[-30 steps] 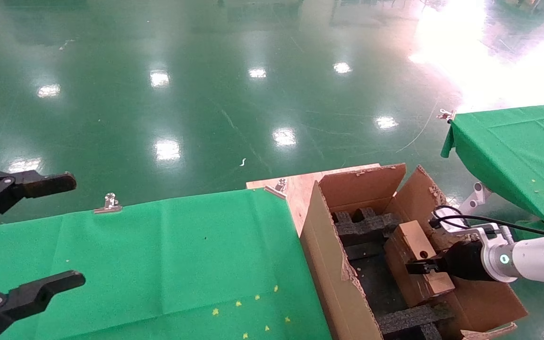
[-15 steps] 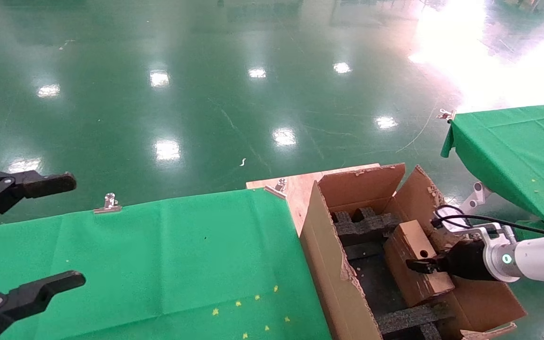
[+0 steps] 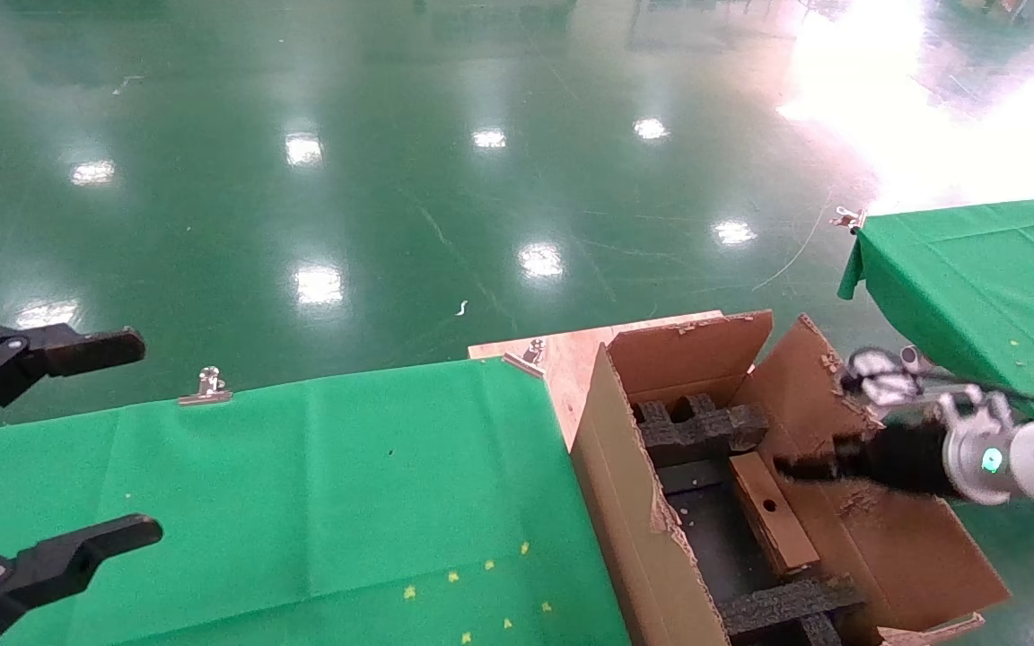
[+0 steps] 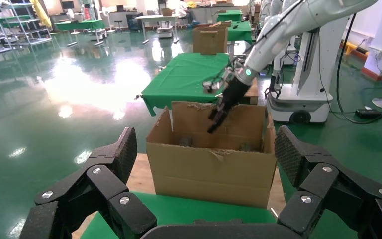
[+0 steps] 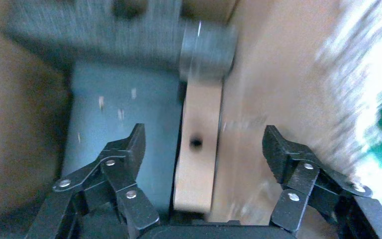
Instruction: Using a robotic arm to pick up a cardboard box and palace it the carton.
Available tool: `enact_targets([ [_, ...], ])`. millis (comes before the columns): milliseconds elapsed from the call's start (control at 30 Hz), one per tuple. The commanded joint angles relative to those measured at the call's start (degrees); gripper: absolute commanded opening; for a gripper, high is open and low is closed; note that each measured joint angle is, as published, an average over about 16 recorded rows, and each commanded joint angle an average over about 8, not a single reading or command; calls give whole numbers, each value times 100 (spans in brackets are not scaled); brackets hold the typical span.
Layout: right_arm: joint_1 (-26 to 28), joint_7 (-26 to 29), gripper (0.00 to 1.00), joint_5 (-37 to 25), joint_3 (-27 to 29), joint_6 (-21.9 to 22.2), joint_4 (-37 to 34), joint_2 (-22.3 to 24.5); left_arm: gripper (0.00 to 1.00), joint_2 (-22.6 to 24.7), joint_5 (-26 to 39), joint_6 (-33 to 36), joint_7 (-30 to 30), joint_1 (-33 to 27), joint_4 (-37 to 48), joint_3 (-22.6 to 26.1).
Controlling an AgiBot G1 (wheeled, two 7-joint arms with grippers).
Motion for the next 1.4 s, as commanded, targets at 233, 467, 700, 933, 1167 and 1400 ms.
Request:
enact_targets([
  [233,682,-271,100,27,400,-13,713,265,100,0,0,0,0,0,0,0],
  [467,1046,-954,100,482,942,-393,1614,480,100,0,0,-1,0,1,1,0],
  [700,1095,-1185,100,649,1117,-557,1863,538,100,-2,0,-2,1,2,2,0],
  [933,1014,-1098,100,595,1116,-542,1752,503,100,-2,0,-1,1,1,2,0],
  [1167,634,-1272,100,607,1789,-975,1828,369,100,-2,0,-2,1,2,2,0],
  [1400,126,-1506,100,623,2683,-1553,1929,189,100,-2,0,-2,1,2,2,0],
])
